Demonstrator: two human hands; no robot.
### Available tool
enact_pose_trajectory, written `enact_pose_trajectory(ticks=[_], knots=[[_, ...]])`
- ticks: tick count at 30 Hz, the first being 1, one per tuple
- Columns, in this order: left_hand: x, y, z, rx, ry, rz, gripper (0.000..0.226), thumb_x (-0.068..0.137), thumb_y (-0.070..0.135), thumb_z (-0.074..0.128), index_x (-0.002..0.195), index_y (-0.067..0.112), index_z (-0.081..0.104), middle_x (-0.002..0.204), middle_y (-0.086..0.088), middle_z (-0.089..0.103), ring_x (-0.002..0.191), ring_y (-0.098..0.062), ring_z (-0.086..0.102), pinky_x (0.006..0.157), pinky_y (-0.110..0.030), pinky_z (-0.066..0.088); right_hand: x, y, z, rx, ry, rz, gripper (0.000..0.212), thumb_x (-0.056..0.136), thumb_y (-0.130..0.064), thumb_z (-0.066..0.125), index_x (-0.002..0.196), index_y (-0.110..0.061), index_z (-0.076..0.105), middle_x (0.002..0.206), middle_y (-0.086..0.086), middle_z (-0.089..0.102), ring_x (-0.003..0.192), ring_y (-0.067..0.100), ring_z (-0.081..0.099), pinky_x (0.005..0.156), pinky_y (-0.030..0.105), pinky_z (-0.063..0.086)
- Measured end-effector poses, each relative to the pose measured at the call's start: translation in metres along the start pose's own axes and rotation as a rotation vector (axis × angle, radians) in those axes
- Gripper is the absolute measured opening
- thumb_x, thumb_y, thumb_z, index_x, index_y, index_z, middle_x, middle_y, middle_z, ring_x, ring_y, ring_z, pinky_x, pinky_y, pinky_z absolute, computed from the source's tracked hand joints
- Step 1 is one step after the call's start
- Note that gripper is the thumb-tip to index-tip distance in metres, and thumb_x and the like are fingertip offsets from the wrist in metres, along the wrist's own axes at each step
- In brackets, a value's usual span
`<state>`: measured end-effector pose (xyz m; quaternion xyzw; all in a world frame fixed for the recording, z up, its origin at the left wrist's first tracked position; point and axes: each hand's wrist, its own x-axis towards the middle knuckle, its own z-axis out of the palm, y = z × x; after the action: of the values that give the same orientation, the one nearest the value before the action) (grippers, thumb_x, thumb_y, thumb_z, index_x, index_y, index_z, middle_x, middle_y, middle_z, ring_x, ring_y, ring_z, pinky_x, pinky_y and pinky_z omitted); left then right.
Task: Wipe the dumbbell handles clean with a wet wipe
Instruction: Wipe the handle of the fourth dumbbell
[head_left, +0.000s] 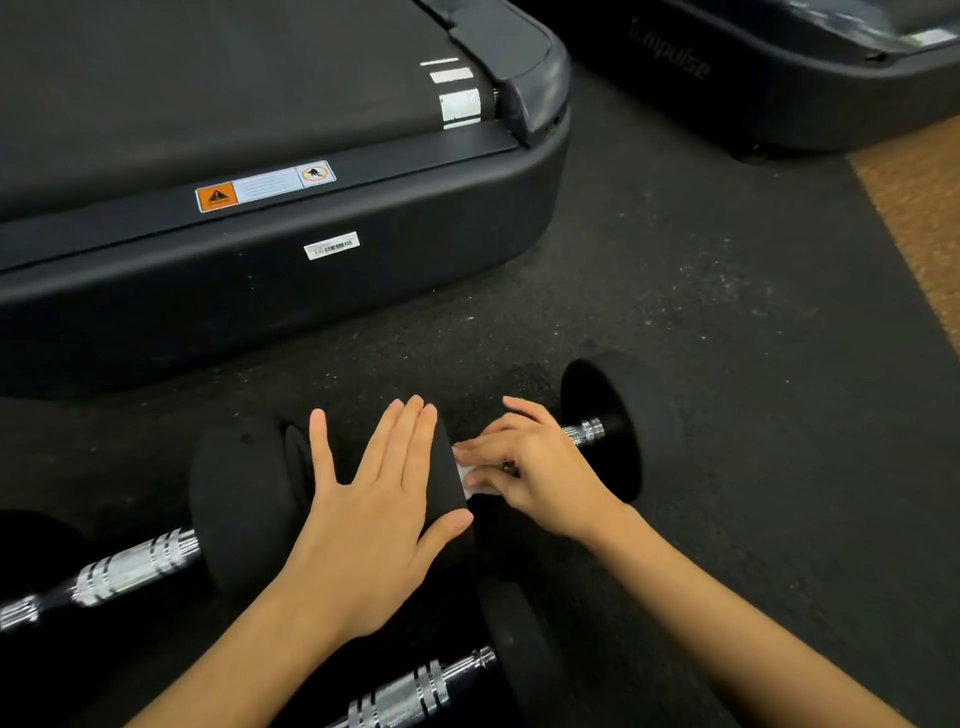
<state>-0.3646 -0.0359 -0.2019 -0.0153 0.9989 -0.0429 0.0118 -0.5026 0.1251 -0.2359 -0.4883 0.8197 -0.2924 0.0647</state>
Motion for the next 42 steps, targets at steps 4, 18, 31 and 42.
enact_pose_trajectory(ticks=[4,18,31,42], knots=[[-0.001,0.002,0.000,0.007,-0.004,0.003,0.083,0.096,0.063,0.022,0.150,0.001,0.031,0.157,-0.016,0.035,0.145,-0.029,0.034,0.108,-0.076,0.019,0.025,-0.004,-0.009,0.020,-0.158,0.070,0.022,0.093,-0.025,0.060,0.110,-0.020,0.073,0.101,-0.007,0.075,0.100,0.006,0.063,0.120,0.028,0.008],[0.000,-0.002,-0.001,0.009,-0.028,-0.007,0.085,0.097,0.066,0.017,0.151,0.003,0.032,0.158,-0.012,0.034,0.146,-0.024,0.033,0.107,-0.077,0.019,-0.032,-0.001,0.045,0.010,0.309,-0.047,0.038,0.084,-0.002,0.067,0.119,-0.020,0.069,0.127,-0.009,0.065,0.125,0.003,0.053,0.116,0.034,0.026],[-0.005,0.002,-0.001,0.006,-0.015,0.008,0.086,0.095,0.067,0.020,0.152,0.003,0.029,0.158,-0.014,0.033,0.145,-0.027,0.033,0.107,-0.077,0.017,0.032,-0.015,-0.004,-0.005,-0.195,0.302,0.024,0.094,-0.029,0.057,0.102,-0.016,0.075,0.086,0.004,0.074,0.085,0.019,0.066,0.088,0.036,0.050],[0.001,-0.003,0.000,-0.019,-0.029,-0.010,0.087,0.095,0.068,0.019,0.152,0.004,0.030,0.157,-0.011,0.036,0.144,-0.023,0.036,0.105,-0.078,0.021,-0.025,-0.001,0.036,-0.028,0.307,-0.042,0.026,0.091,-0.009,0.062,0.114,-0.016,0.070,0.117,-0.008,0.069,0.114,0.005,0.060,0.112,0.033,0.028]])
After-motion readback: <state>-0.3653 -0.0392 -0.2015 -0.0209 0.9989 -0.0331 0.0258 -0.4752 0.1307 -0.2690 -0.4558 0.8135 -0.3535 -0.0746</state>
